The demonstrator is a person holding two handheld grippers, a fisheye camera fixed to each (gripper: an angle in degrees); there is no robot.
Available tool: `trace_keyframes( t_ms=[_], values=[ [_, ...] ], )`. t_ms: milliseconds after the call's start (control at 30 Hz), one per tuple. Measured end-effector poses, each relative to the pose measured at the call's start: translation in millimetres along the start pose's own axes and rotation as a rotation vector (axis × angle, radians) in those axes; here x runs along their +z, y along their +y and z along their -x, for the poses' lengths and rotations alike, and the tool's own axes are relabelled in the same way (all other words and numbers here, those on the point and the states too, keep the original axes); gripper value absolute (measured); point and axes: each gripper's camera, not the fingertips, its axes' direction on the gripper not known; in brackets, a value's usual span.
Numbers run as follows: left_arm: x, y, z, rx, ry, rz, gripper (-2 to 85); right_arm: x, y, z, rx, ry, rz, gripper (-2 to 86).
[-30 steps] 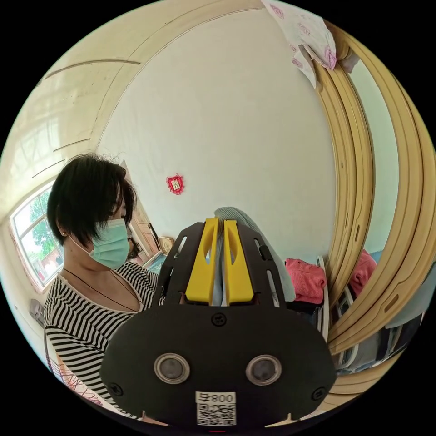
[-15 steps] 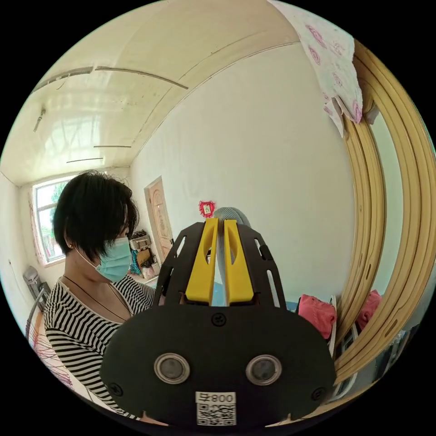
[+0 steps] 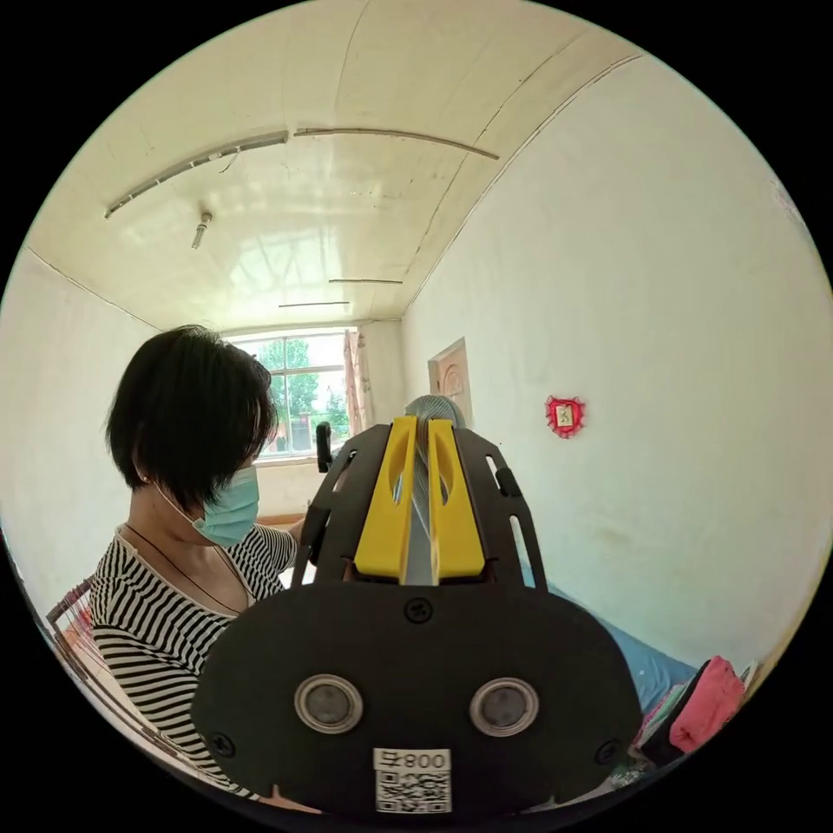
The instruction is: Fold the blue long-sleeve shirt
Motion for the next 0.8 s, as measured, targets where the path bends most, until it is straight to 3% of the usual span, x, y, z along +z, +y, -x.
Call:
trace_keyframes(
  t_ms=[433, 800],
  values=[
    [-148, 3, 220, -0.109, -0.187, 0.185, 1.7, 304, 46, -27, 0.179, -0.381, 0.148, 2.1],
    [-174, 58, 315, -0.313, -0.261, 0.438, 1.6, 465, 117, -31, 0.354, -0.548, 0.348, 2.3]
  ],
)
